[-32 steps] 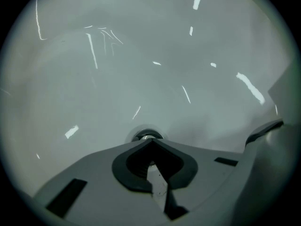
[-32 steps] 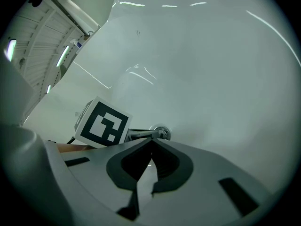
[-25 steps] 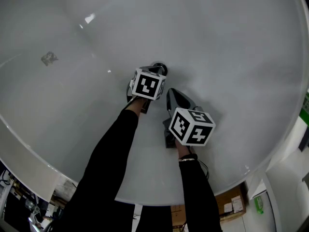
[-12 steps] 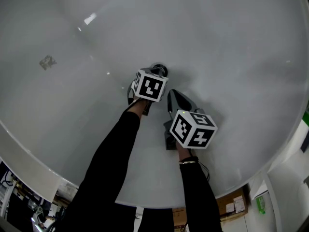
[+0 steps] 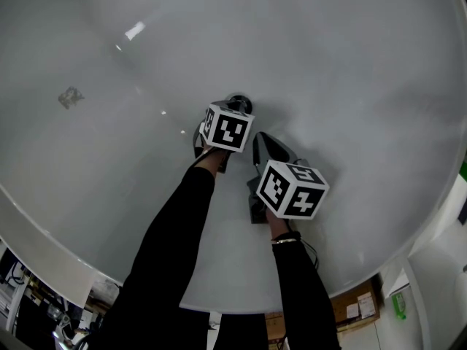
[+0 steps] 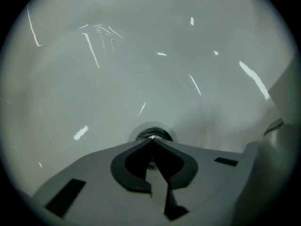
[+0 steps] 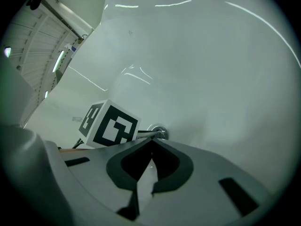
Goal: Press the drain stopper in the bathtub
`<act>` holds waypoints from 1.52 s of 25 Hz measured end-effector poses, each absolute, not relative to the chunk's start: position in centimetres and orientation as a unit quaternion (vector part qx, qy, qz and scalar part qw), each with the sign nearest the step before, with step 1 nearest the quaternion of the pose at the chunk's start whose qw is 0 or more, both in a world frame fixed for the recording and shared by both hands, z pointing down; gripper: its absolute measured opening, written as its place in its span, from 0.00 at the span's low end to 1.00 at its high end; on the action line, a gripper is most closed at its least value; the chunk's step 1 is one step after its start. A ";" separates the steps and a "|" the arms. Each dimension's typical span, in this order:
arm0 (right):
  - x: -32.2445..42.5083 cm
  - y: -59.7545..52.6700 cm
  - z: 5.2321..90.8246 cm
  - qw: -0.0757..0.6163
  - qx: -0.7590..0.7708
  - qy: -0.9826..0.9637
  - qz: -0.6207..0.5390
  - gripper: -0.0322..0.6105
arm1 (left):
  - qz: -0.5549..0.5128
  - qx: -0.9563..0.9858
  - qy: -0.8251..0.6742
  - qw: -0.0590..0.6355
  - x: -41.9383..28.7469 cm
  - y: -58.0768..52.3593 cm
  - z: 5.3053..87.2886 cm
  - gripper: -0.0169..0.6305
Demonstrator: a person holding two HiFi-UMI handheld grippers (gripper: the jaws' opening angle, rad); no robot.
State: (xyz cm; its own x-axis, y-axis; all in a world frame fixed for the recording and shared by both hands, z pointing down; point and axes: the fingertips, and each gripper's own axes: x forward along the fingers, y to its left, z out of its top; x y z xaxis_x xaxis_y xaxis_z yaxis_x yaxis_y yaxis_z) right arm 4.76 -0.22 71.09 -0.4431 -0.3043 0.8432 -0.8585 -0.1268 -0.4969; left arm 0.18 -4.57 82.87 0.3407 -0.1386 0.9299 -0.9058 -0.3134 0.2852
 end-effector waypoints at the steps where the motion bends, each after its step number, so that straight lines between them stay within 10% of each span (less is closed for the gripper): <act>1: 4.7 -0.3 71.1 0.237 0.471 -0.616 0.585 0.05 | 0.432 0.688 -0.381 0.442 0.1 -4.6 82.9 0.04; 38: 4.4 -1.0 63.3 0.268 0.484 -0.628 0.547 0.05 | 0.408 0.716 -0.385 0.415 -1.3 -6.3 71.3 0.03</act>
